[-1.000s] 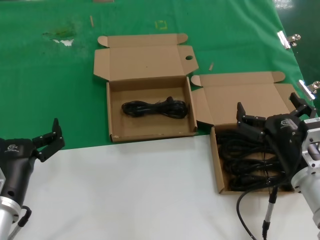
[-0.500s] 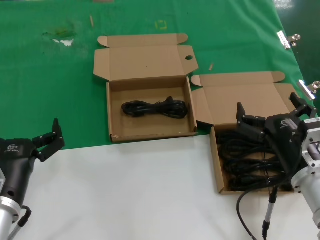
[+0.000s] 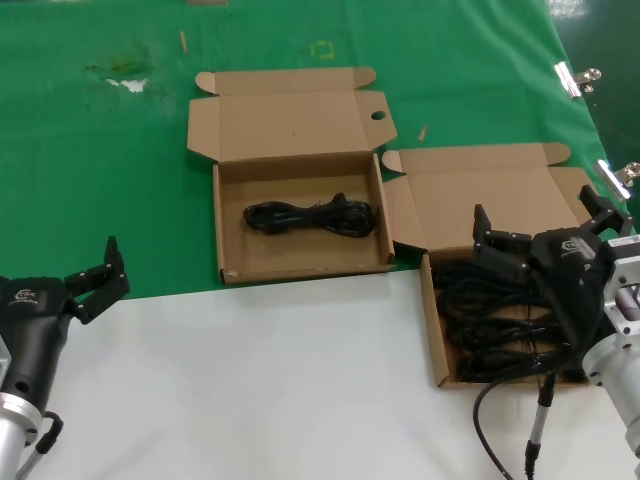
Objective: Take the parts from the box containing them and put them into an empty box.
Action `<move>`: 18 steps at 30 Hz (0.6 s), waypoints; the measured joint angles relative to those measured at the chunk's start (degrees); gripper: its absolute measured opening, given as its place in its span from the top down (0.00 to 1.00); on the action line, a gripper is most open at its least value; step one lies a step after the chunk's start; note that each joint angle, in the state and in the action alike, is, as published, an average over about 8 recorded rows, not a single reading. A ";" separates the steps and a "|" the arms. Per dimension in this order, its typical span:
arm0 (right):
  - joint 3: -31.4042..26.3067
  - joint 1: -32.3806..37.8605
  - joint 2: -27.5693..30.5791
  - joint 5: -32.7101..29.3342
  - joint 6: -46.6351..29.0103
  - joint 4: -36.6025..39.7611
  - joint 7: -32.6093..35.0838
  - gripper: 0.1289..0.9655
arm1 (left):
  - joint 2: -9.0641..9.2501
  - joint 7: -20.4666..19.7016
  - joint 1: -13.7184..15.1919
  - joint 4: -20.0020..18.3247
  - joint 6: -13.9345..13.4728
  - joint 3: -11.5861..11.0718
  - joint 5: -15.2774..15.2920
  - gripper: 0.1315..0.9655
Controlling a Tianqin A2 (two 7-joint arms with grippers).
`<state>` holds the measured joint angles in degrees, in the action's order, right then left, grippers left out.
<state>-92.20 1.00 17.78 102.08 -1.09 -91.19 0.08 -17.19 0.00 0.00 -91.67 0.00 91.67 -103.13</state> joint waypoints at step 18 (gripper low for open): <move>0.00 0.00 0.00 0.00 0.00 0.00 0.00 0.00 | 0.00 0.00 0.00 0.00 0.00 0.00 0.00 0.00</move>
<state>-92.20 1.00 17.78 102.08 -1.09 -91.19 0.08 -17.19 0.00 0.00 -91.67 0.00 91.67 -103.13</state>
